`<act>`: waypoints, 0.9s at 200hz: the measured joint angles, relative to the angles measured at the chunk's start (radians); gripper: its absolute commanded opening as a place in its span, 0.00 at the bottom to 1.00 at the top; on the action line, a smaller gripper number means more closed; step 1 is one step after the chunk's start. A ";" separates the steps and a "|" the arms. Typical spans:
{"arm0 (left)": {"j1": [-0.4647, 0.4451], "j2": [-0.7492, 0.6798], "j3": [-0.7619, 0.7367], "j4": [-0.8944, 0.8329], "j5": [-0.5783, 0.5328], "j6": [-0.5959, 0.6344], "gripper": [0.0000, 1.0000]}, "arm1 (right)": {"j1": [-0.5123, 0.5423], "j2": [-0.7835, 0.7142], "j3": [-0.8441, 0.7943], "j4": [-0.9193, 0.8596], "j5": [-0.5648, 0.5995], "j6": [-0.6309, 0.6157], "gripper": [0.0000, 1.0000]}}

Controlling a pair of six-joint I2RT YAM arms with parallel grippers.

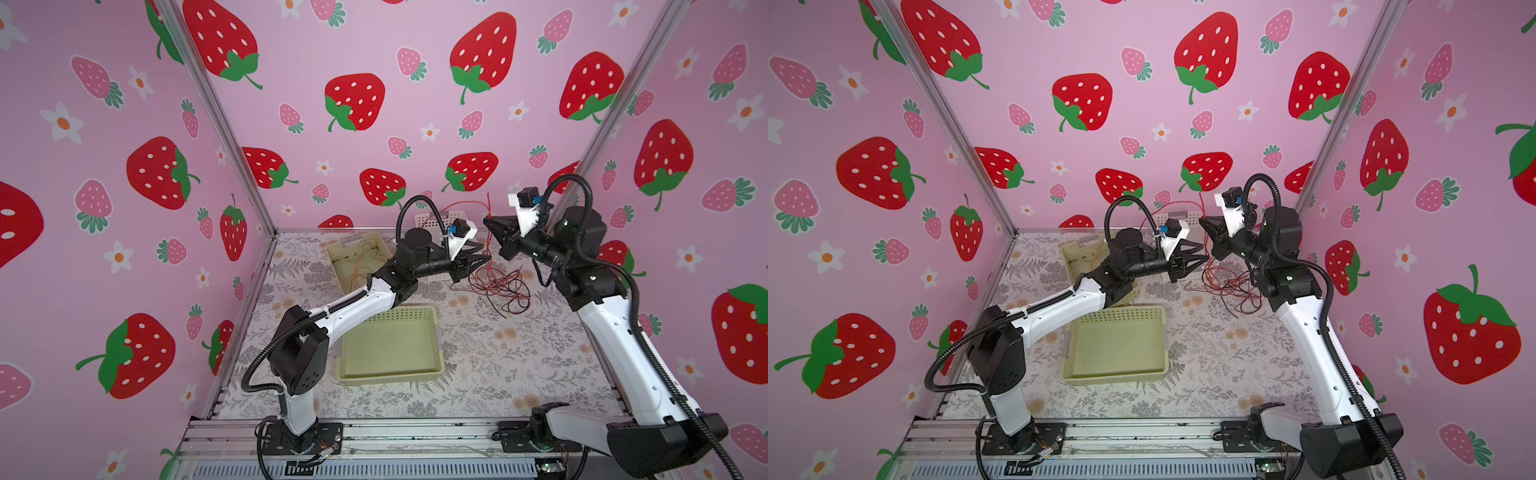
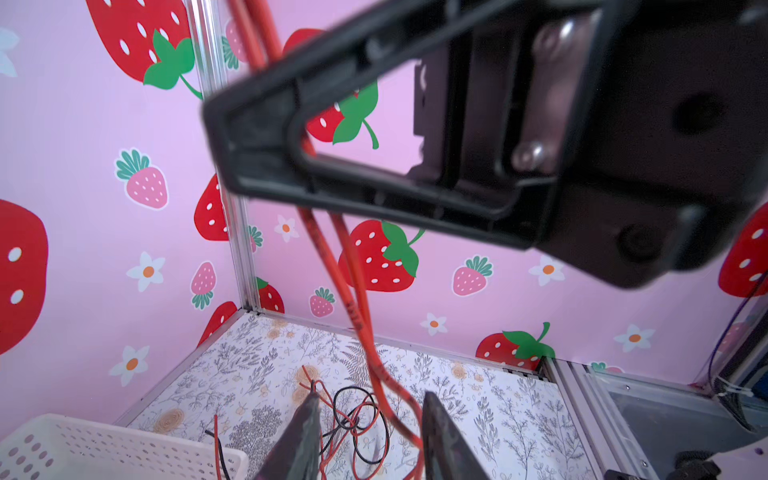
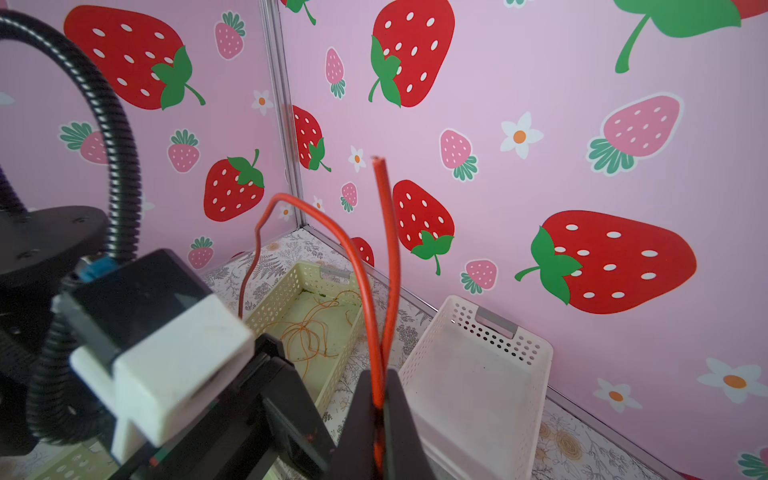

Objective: Untangle the cables

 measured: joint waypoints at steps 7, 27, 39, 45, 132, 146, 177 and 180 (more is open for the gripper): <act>0.000 0.003 0.000 -0.003 0.001 -0.001 0.35 | 0.000 0.000 0.000 0.002 -0.003 0.002 0.00; 0.000 0.004 0.002 -0.006 0.003 -0.001 0.30 | 0.000 0.000 -0.005 0.011 -0.008 0.006 0.00; -0.001 0.004 0.006 -0.006 0.003 -0.005 0.25 | 0.000 0.000 -0.010 0.019 -0.011 0.008 0.00; -0.001 0.004 0.008 -0.006 0.003 -0.003 0.23 | 0.000 0.000 -0.013 0.023 -0.013 0.009 0.00; -0.005 0.057 0.065 -0.023 0.022 -0.009 0.08 | 0.004 -0.006 -0.070 0.043 -0.005 0.031 0.00; -0.006 0.056 0.065 -0.027 0.022 -0.007 0.09 | 0.004 -0.007 -0.070 0.043 0.007 0.031 0.00; -0.005 0.051 0.063 -0.030 0.023 0.000 0.12 | 0.004 -0.015 -0.071 0.044 0.014 0.031 0.00; -0.005 0.050 0.062 -0.032 0.023 0.001 0.13 | 0.004 -0.015 -0.071 0.045 0.014 0.031 0.00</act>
